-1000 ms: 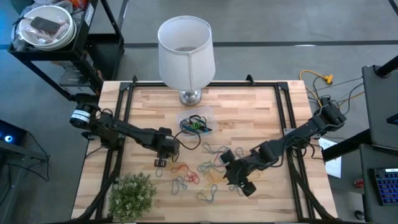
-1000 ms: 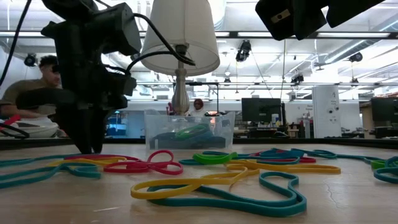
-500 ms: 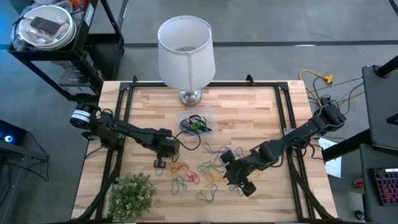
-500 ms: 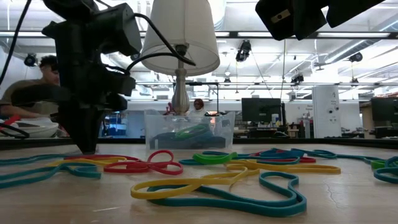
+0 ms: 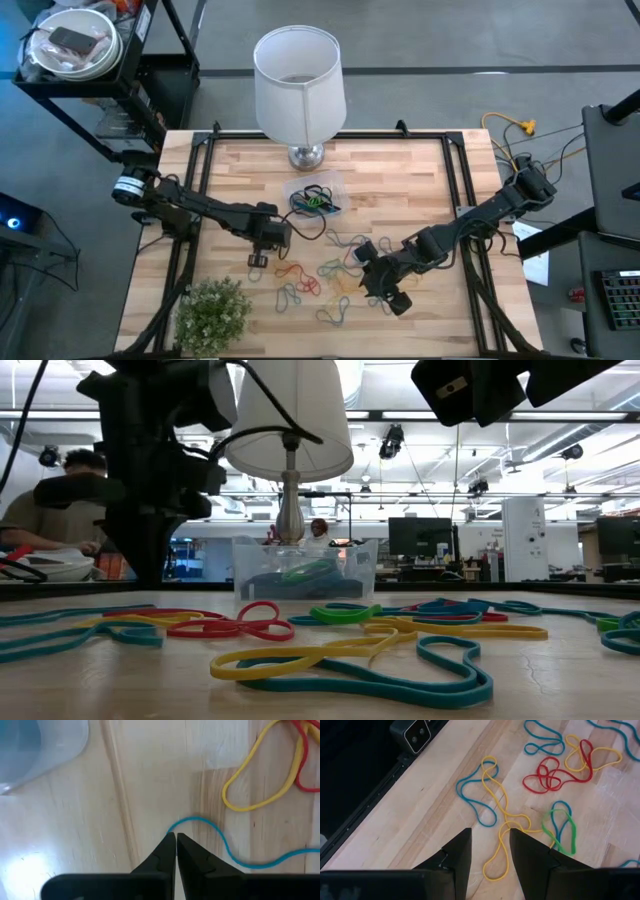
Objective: Pick and place rubber bands into bin
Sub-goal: Put the blue rubber band into the transparent container
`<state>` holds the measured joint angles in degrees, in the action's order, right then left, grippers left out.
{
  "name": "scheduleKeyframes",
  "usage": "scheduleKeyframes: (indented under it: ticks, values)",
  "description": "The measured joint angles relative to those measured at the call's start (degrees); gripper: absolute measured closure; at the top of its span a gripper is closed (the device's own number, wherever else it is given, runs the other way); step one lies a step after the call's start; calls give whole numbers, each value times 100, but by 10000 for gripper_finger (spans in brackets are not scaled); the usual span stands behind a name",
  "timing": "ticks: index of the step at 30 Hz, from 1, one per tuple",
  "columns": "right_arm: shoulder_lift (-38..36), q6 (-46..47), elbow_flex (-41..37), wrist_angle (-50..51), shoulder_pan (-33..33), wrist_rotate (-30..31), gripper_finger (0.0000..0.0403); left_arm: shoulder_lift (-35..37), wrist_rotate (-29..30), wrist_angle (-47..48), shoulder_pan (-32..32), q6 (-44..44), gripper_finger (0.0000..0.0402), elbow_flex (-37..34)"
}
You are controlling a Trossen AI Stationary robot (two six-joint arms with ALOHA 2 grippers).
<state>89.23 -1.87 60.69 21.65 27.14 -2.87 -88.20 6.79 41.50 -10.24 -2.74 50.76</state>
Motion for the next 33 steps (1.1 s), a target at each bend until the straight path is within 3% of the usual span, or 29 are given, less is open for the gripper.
scheduleKeyframes:
  ticks: [7,19,33]
  values:
    - [0,26,-7,-3,-1,0,275,0,17,-153,17,-114,397,-134]
    - [0,41,-9,-5,0,0,275,0,20,-209,115,-114,308,-145]
    - [0,39,-9,-7,0,0,275,0,-311,-452,404,23,304,-271]
